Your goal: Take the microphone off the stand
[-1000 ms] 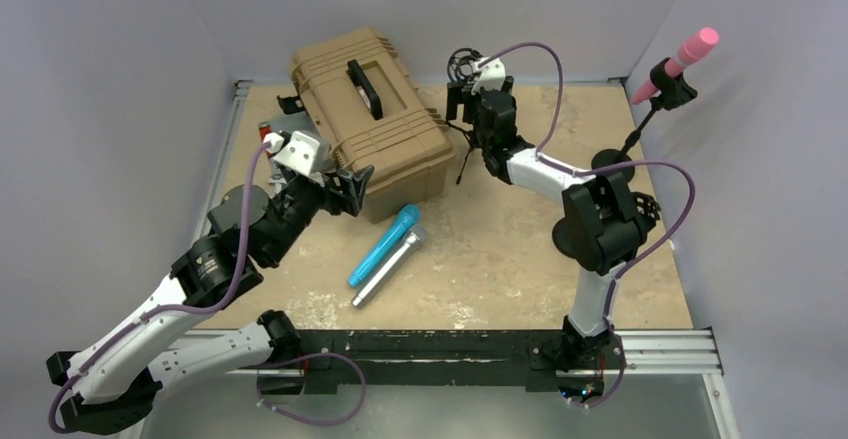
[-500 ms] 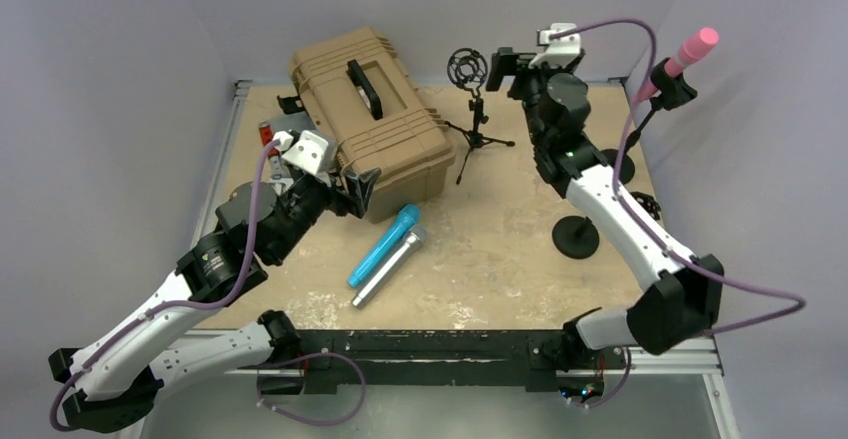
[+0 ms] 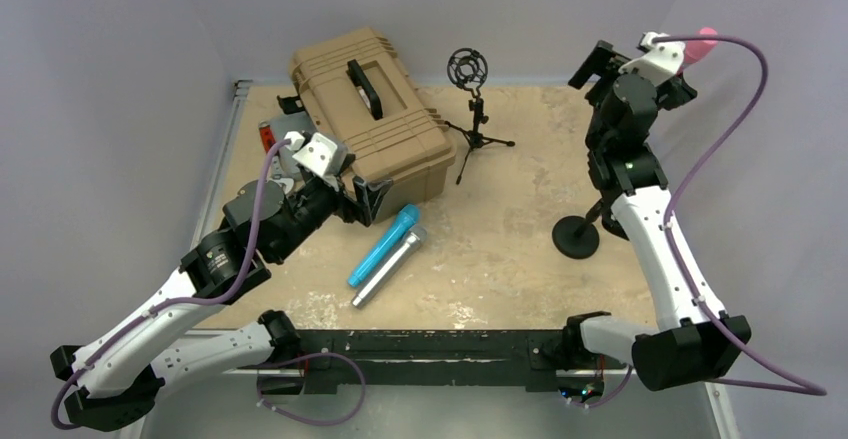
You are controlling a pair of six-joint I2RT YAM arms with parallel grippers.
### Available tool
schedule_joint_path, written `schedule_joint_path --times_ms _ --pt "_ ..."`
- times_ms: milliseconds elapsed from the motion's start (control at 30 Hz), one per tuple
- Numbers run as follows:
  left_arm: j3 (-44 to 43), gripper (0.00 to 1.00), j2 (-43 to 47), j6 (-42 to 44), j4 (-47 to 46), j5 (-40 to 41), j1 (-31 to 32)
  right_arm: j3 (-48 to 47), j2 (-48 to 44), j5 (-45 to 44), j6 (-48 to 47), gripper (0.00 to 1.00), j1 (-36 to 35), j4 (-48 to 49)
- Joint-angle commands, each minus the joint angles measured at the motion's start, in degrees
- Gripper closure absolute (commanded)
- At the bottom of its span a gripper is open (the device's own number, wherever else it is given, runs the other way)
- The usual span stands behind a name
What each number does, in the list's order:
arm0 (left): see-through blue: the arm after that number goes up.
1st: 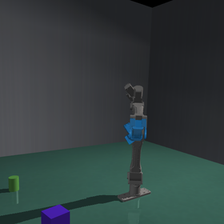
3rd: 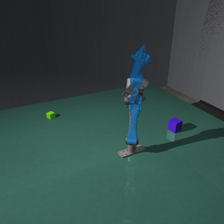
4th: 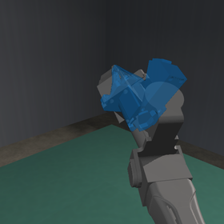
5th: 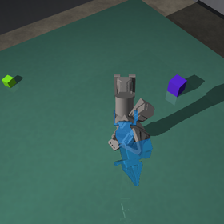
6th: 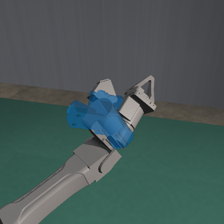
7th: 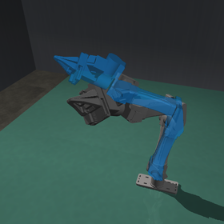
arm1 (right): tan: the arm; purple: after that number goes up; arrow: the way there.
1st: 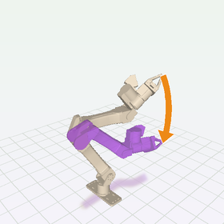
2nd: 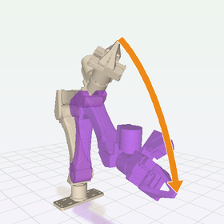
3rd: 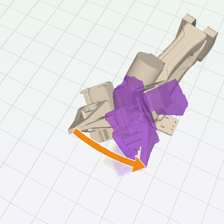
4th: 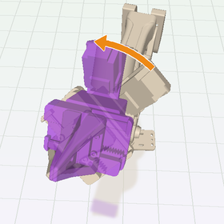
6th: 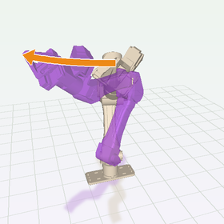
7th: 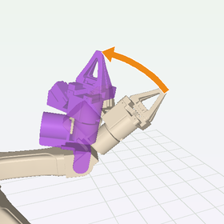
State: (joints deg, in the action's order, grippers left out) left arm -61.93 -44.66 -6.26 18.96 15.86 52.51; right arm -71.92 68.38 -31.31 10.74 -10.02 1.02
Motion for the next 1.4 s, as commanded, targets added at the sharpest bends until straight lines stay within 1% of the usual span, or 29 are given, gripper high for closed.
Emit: schedule_joint_path --times_ms 0,67,233,333,533,633,700,767,800,867,933,1000,1133,1233,1367 --pt "-1.74 0.23 0.28 -1.04 -0.51 -1.62 -0.22 -6.34 0.67 -15.35 6.27 0.12 0.53 -5.91" --pt "-1.70 0.23 0.53 -1.06 -0.55 -1.70 -0.21 -6.52 1.44 -20.52 6.79 0.15 1.08 -5.29" --pt "-1.61 0.23 0.29 -1.37 -0.72 -2.23 -0.22 -8.22 4.57 -22.26 7.11 0.18 5.43 -1.49" --pt "-1.44 0.23 -0.05 -1.56 -0.88 -2.58 -0.22 -10.03 7.89 -22.49 9.24 0.20 7.75 -1.31" --pt "-1.44 0.23 -0.75 -1.52 -0.86 -2.28 -0.21 -10.80 14.25 -28.59 9.82 0.21 8.89 5.71" --pt "-1.27 0.23 -0.98 -1.26 -0.93 -1.77 -0.21 -11.45 16.13 -32.78 14.28 0.22 9.35 5.48" --pt "-1.27 0.23 -1.12 -1.21 -0.91 -1.62 -0.15 -10.03 16.28 -34.57 14.03 0.23 9.54 8.98" --pt "-1.22 0.24 -1.29 -1.27 -0.94 -1.74 -0.18 -7.77 16.47 -36.02 10.93 0.23 9.57 14.53" --pt "-1.18 0.23 -1.33 -1.32 -0.99 -1.79 -0.19 -7.38 16.70 -36.62 10.43 0.23 9.75 15.84" --pt "-1.17 0.24 -1.56 -1.43 -1.03 -1.92 -0.22 -6.78 17.16 -37.04 9.34 0.24 9.84 17.92" --pt "-1.17 0.24 -1.65 -1.55 -1.03 -2.28 -0.22 -6.64 18.17 -36.64 7.12 0.24 11.70 20.95" --pt "-1.17 0.24 -1.66 -1.71 -1.03 -2.57 -0.21 -7.63 19.27 -35.84 6.10 0.24 12.62 21.31" --pt "-1.20 0.24 -1.58 -1.82 -1.02 -2.76 -0.21 -6.83 20.08 -35.37 0.09 0.23 12.66 28.75" --pt "-1.30 0.24 -1.34 -1.96 -0.99 -3.04 -0.22 -7.70 20.74 -35.31 -0.04 0.25 12.65 28.10" --pt "-1.18 0.24 -1.04 -2.34 -1.16 -3.53 -0.19 -6.12 19.69 -34.21 0.53 0.25 12.27 28.19"
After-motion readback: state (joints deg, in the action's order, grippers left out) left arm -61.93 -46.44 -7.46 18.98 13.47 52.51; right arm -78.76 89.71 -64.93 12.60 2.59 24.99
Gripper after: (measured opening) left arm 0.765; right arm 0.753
